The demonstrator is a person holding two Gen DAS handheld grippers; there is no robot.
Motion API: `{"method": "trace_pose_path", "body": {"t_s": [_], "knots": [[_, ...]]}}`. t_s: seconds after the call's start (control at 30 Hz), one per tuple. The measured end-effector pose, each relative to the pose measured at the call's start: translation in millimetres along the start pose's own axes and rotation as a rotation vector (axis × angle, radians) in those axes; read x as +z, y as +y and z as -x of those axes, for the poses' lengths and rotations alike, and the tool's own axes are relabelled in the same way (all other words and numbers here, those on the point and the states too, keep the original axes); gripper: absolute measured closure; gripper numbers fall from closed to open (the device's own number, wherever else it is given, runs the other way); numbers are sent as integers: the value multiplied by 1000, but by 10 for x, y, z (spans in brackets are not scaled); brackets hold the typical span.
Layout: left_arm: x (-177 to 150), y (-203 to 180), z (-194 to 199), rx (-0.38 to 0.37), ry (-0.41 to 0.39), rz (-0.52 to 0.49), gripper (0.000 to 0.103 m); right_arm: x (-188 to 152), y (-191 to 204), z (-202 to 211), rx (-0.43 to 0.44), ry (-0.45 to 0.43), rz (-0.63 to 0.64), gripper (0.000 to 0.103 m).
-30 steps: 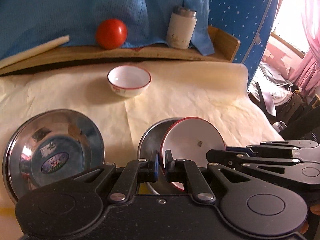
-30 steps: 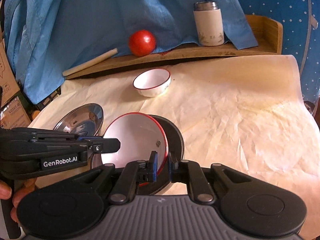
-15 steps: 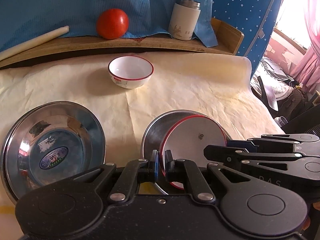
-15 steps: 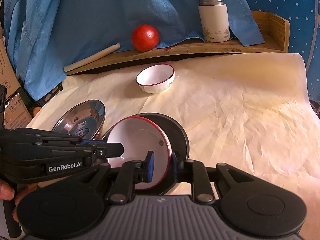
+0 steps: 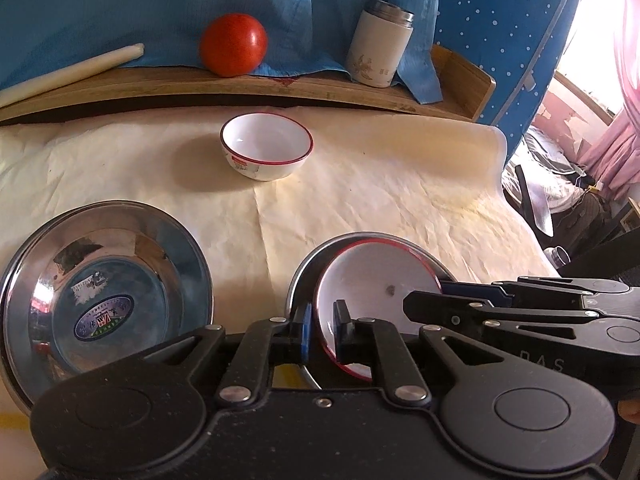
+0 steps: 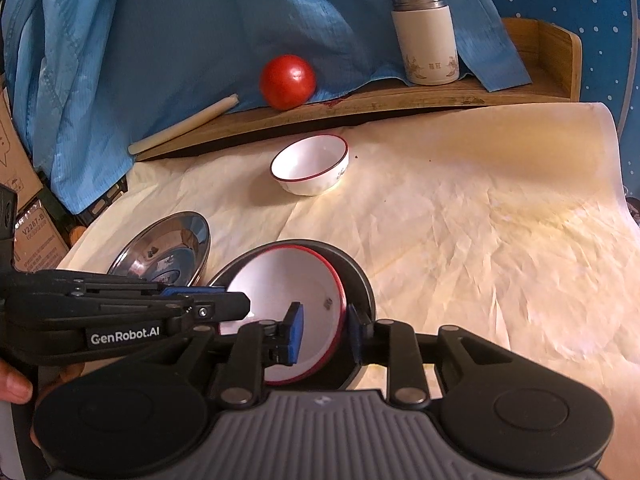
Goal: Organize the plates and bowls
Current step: 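Lower the enamel bowl into the steel bowl and open both grippers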
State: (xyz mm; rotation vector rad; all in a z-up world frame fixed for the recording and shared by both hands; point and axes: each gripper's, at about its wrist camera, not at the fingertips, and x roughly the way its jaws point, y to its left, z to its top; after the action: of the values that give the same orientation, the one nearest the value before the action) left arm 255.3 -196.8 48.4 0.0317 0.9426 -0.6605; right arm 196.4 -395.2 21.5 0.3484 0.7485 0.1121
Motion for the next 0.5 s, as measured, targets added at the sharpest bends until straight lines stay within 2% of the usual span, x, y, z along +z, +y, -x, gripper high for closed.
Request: {"method": "trace_pose_path", "body": {"t_s": [0.17,0.37,0.4,0.47,0.5], "knots": [[33,23,23,-14,-17,15,89,8,-19,2,11,-4,-9,74],[108,69,108,-37,-59,39,81,17,-6,50,29,-23,-8,62],[123,79,118,-37,-66,42,78,19,1,62,30,-28,-8,59],[158,100,134,-22,-87,45,63,38,6,84,33,-39,-6,57],[175,118,137,-14,-97,50,62,49,4,91,36,-42,-6,56]]}}
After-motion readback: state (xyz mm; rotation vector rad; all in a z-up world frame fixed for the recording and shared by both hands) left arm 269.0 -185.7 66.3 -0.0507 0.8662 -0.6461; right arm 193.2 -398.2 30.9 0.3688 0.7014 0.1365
